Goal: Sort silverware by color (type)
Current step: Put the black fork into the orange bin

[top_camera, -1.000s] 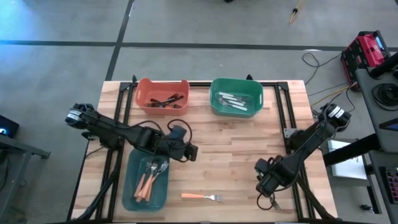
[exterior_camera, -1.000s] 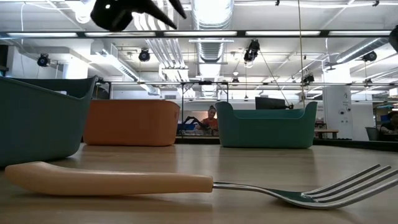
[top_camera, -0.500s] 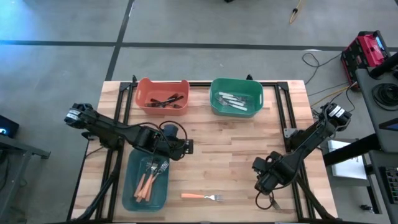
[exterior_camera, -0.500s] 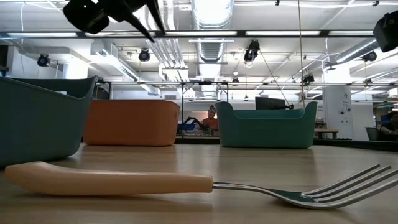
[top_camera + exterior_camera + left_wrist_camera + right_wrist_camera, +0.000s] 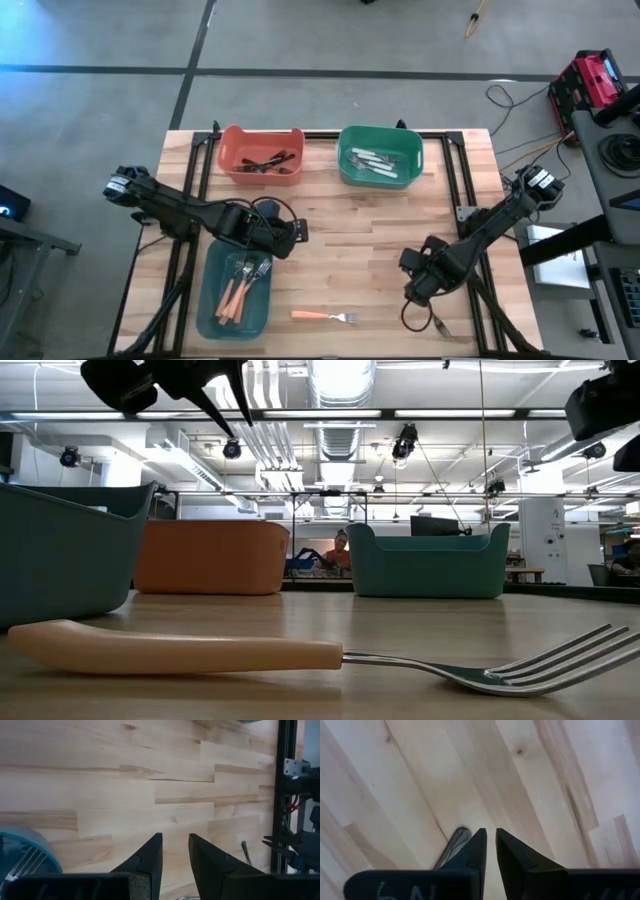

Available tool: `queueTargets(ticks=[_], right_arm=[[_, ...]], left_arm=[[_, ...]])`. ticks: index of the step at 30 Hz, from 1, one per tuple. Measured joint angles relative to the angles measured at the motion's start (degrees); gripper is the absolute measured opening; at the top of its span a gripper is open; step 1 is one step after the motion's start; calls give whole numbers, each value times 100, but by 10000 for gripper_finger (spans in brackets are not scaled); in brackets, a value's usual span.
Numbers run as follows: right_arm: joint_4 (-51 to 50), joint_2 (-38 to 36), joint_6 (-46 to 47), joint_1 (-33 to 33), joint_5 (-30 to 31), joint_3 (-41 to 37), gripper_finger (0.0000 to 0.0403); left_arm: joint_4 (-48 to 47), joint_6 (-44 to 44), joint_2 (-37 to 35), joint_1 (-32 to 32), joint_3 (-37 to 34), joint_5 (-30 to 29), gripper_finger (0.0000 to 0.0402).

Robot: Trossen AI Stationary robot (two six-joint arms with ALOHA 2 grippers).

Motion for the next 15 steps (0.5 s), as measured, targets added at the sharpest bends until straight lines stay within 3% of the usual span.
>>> queueTargets(ticks=[8, 15], right_arm=[[-35, -117, 55, 1, -1019, 2, 33], [-136, -563, 610, -12, -1168, 2, 33]], left_arm=[[25, 561, 0, 0, 0, -22, 77], [280, 1459, 0, 15, 0, -63, 77]])
